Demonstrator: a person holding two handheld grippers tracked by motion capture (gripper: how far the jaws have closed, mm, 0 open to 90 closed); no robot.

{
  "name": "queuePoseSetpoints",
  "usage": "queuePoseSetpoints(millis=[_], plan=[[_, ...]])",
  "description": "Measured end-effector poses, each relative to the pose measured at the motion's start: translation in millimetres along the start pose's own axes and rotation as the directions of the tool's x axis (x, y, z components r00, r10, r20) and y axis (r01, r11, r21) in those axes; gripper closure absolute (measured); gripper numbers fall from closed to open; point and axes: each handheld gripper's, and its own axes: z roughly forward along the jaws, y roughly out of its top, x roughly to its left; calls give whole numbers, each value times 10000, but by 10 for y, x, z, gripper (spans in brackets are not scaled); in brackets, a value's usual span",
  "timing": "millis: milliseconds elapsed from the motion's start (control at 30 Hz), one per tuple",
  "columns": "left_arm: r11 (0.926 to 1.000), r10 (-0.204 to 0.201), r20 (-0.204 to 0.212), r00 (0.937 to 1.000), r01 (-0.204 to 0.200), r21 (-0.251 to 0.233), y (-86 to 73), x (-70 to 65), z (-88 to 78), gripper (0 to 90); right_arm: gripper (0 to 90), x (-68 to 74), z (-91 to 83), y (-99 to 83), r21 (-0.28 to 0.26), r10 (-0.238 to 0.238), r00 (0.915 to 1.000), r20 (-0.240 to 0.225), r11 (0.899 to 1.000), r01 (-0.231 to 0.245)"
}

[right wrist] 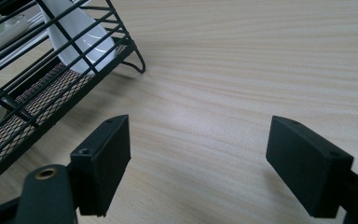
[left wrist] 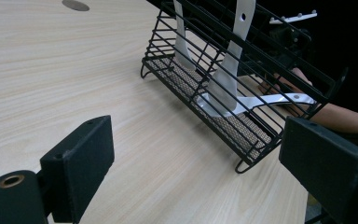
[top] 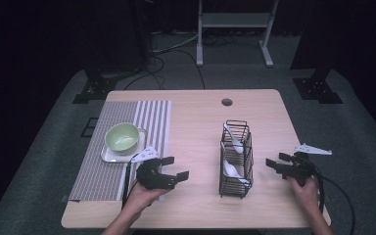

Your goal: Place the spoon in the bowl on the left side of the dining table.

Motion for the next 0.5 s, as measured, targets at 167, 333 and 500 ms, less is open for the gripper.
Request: queuePoseSetpoints(millis=[167, 333, 500], plan=[[10000, 53, 4, 10000, -53, -20, 25, -22, 21, 92, 207, 0, 0, 0, 2, -14, 10000, 6, 10000, 14], [10000, 14, -139, 9999, -13, 97, 47, -44, 60, 92, 207, -1, 0, 0, -9, -18, 10000, -7, 10000, 18], [9999, -78, -155, 9999, 80, 139, 68, -58, 86, 92, 207, -2, -1, -1, -15, -29, 10000, -27, 10000, 29]])
